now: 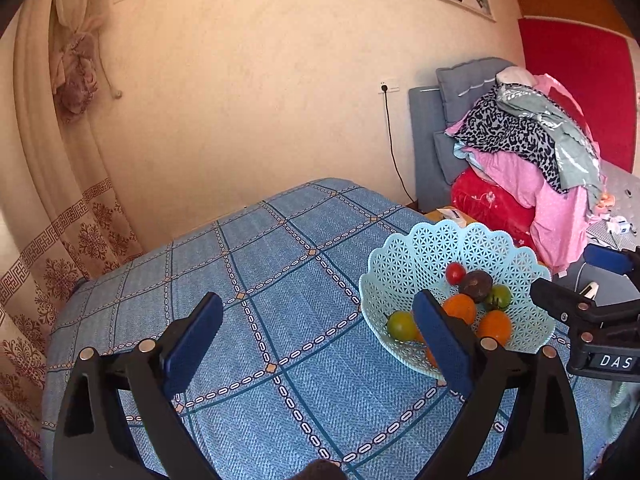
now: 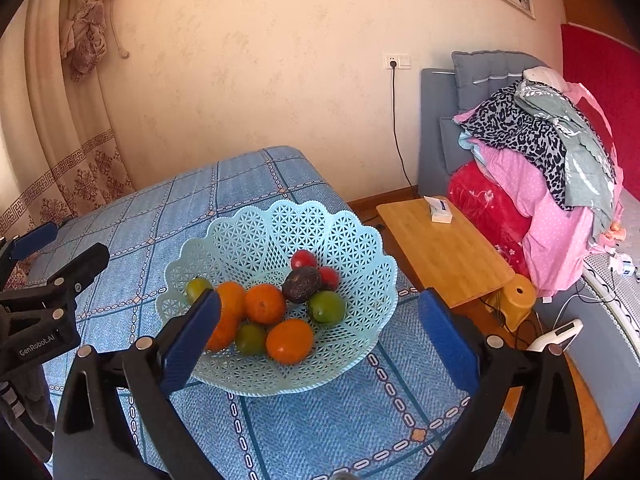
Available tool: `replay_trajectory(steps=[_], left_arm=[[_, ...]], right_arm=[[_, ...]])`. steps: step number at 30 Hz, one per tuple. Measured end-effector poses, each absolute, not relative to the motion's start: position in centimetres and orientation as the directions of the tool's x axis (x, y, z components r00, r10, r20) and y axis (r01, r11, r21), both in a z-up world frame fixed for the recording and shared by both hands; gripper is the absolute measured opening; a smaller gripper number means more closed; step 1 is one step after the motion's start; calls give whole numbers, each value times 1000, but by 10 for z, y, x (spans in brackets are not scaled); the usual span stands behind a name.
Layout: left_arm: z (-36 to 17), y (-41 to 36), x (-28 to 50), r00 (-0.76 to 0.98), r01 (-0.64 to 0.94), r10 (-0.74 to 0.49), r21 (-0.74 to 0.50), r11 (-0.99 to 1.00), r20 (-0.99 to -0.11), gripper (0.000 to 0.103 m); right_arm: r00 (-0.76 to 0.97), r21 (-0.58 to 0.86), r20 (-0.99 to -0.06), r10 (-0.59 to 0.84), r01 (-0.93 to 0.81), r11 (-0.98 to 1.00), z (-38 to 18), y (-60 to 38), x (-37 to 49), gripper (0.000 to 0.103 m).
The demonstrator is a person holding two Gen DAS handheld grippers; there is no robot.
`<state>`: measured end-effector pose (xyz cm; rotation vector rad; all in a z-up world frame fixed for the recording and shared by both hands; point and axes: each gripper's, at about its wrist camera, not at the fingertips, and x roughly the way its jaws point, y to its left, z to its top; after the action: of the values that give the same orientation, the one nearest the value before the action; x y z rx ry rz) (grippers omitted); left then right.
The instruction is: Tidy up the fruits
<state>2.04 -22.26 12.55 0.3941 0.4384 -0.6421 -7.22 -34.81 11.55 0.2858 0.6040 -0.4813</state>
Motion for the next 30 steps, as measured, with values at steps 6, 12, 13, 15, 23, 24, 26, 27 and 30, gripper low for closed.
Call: replay_trajectory(steps=[6,12,13,15,23,24,26,27,30], left_arm=[[125,-217,14,717,647,-494,207,734,-491,98],[118,-212,16,718,637,-484,191,747,-500,98],[116,-212,17,718,635,-481,190,748,-503,98],[113,-212,18,718,633,-476,191,750,-509,98],[100,-214,18,763,591,-422,264,762,-489,98],[98,-214,19,763,591,-420,267,761,-492,98],[94,-216,20,763,590,-413,274,759,-498,98],[93,-216,20,764,588,-409,279,759,-499,98],[90,-219,20,765,588,-403,289,755,-503,98]], right_arm=[[722,43,-574,-386,498,866,117,-332,-73,100],[713,-46,-533,-456,513,857,119,-317,-75,100],[708,-58,-528,-470,522,851,118,-315,-75,100],[696,-83,-521,-493,534,841,115,-312,-75,100],[690,-82,-560,-458,504,860,99,-312,-63,100],[687,-79,-567,-454,503,861,97,-313,-62,100],[683,-80,-576,-449,500,863,93,-314,-60,100],[681,-81,-581,-445,496,864,91,-314,-59,100],[675,-83,-590,-444,496,865,87,-315,-57,100]])
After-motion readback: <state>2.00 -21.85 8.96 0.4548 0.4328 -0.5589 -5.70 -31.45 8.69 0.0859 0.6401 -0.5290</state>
